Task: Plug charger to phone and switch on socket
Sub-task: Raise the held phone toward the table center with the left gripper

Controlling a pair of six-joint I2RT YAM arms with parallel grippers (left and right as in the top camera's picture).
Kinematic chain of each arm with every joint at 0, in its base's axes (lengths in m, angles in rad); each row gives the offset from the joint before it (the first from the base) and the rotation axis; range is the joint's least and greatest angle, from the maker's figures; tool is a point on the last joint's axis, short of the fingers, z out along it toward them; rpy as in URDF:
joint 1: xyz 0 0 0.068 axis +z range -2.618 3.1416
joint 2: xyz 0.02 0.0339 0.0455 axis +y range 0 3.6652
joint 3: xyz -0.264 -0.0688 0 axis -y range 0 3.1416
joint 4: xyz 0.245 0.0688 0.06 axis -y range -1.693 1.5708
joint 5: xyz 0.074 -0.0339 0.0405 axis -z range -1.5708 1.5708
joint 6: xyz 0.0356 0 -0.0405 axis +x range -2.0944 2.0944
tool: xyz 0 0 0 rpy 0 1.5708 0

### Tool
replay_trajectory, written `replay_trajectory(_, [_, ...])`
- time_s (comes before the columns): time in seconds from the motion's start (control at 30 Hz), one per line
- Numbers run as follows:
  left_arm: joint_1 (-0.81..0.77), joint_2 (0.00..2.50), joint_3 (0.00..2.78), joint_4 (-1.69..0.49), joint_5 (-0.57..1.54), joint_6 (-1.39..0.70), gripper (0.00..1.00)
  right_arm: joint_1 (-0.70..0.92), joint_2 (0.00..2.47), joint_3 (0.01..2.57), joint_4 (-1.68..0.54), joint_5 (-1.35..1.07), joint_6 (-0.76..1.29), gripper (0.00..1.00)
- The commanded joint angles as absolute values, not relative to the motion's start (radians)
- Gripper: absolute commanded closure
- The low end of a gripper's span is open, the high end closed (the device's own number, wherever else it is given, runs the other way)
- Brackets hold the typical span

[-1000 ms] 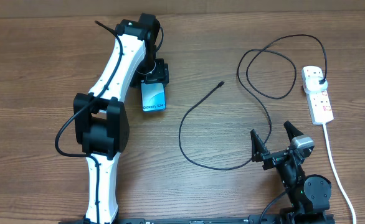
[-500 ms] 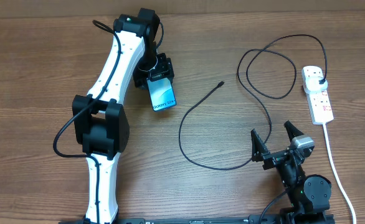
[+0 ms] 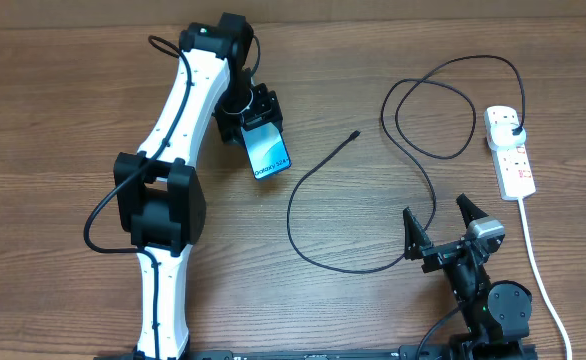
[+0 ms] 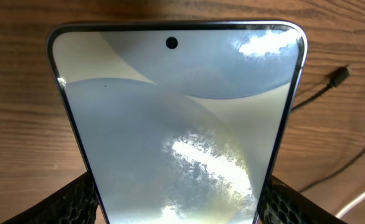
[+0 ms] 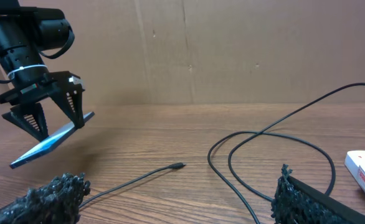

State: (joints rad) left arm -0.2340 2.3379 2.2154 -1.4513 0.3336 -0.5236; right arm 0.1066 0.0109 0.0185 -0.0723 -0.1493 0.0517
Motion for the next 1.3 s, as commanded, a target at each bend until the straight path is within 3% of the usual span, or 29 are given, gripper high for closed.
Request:
replay_trajectory(0.0, [-0.207, 2.334, 2.25, -1.473, 0.469, -0.54, 0.26, 0.112, 0.003, 0.008, -0.069, -0.142, 0.055, 0.0])
replay_trajectory(0.3, [-0.166, 2.334, 2.25, -1.567, 0.72, -0.547, 0.27, 0.112, 0.003, 0.008, -0.069, -0.142, 0.055, 0.0])
replay_trajectory(0.53, [-0.134, 2.334, 2.25, -1.658, 0.863, -0.705, 0.3, 0.112, 0.003, 0.008, -0.069, -0.142, 0.055, 0.0])
replay_trajectory(0.73, [-0.129, 2.334, 2.25, -1.668, 1.029, -0.713, 0.32, 0.112, 0.003, 0.008, -0.069, -0.142, 0.055, 0.0])
replay_trajectory(1.27, [-0.097, 2.334, 2.25, -1.671, 1.119, -0.809, 0.34, 0.112, 0.003, 0.008, -0.069, -0.142, 0.055, 0.0])
